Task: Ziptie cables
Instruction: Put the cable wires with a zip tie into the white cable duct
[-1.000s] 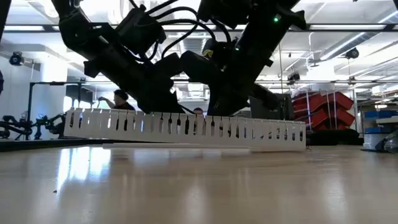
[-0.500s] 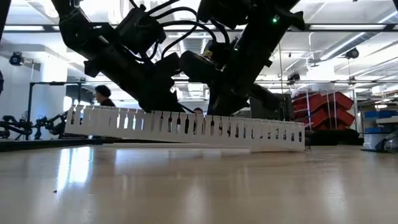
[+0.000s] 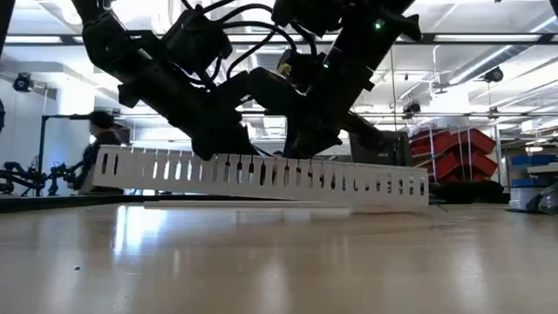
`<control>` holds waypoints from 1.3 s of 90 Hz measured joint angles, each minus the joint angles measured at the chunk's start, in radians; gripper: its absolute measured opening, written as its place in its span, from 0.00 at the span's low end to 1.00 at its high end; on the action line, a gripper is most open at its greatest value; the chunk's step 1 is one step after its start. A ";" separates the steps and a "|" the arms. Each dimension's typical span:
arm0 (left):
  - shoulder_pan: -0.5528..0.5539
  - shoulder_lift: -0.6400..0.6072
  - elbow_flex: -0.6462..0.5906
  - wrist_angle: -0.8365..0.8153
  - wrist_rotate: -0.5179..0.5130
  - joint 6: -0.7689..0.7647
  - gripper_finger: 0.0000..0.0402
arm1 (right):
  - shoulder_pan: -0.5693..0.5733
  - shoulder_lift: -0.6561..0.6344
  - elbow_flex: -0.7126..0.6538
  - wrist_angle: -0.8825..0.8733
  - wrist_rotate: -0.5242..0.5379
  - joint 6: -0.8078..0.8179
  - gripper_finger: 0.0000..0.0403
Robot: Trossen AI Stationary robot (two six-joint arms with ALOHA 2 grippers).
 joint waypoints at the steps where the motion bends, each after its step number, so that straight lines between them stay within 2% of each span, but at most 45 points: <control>1: 0.000 0.000 0.000 0.000 0.001 0.004 0.00 | 0.000 0.000 0.000 0.000 -0.002 -0.003 0.00; 24: -0.044 0.000 -0.021 0.044 -0.093 0.092 0.00 | -0.001 -0.002 0.001 -0.002 -0.018 -0.001 0.00; 46: -0.076 0.000 -0.095 0.191 -0.112 0.137 0.00 | 0.003 -0.003 0.000 0.000 -0.027 0.053 0.00; 89: -0.147 -0.001 -0.075 0.196 -0.283 0.231 0.00 | 0.006 -0.004 0.000 0.013 -0.017 0.151 0.00; 117: -0.157 -0.003 -0.072 0.190 -0.312 0.253 0.00 | 0.006 -0.003 0.001 0.026 -0.019 0.142 0.00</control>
